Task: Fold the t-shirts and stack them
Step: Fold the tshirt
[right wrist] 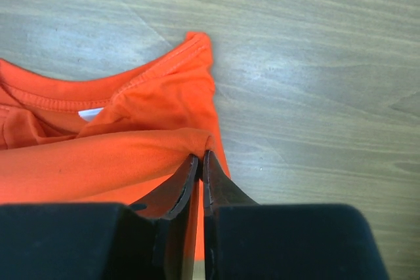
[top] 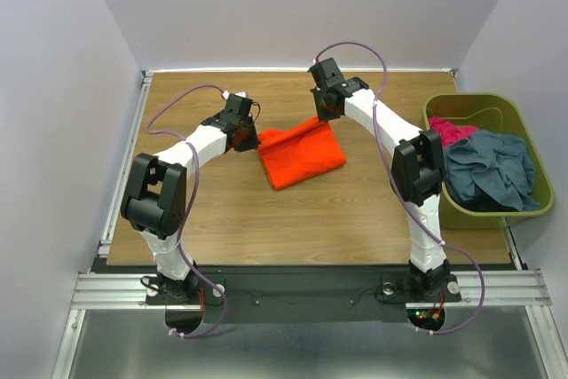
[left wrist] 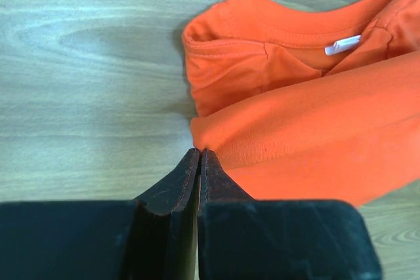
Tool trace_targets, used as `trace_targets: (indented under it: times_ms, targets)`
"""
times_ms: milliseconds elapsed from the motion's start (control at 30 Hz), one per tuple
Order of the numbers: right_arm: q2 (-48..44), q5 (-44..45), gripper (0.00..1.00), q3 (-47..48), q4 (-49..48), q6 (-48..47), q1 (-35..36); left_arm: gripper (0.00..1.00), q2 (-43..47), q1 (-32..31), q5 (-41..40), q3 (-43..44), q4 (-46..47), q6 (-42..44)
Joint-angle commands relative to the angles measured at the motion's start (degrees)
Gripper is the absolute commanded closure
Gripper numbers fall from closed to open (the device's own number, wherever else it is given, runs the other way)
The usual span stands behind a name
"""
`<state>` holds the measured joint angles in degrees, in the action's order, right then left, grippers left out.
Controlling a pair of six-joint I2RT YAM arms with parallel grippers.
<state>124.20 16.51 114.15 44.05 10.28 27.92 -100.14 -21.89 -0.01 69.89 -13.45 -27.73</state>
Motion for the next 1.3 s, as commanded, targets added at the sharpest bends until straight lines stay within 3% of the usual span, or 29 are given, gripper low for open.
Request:
trace_targets:
  times_ms: [0, 167, 300, 433, 567, 800, 933, 1067, 1267]
  targets:
    - [1.0, 4.5, 0.89, -1.1, -5.2, 0.0, -1.6, 0.93, -0.3, 0.8, -2.7, -0.5, 2.3, 0.5]
    - [1.0, 6.0, 0.88, -0.9, -6.7, 1.8, -2.1, 0.67, -0.6, 0.8, -4.2, 0.7, 4.6, 1.6]
    - [0.7, 7.5, 0.87, -0.1, -6.8, 4.0, -2.9, 0.58, -0.4, 0.8, -4.6, 2.2, 6.2, 2.6]
    - [0.2, 7.7, 0.59, 0.3, -6.7, 3.9, -3.1, 0.36, 0.6, 0.7, -4.5, 3.1, 6.9, 3.2]
    - [-3.2, 6.3, 0.55, -1.9, -6.9, 4.3, -3.2, 0.24, 4.1, 0.5, -4.3, 1.4, 7.8, 3.6]
    - [-6.3, -8.9, 0.59, -6.7, -10.5, 3.2, -3.6, 0.29, 6.7, -2.5, -2.6, -1.7, 12.6, 6.3]
    - [-6.3, -18.4, 0.63, -9.4, -15.8, 6.1, -6.2, 0.41, 2.2, -2.8, -0.3, 0.7, 15.6, 6.0]
    - [-5.4, -34.1, 0.66, -14.0, -24.8, 10.4, -11.1, 0.54, -2.8, -2.8, 3.3, 4.3, 18.2, 6.4]
    - [1.3, -45.8, 0.67, -15.3, -37.4, 15.1, -15.6, 0.61, -13.1, -1.7, 5.9, 11.4, 20.2, 6.0]
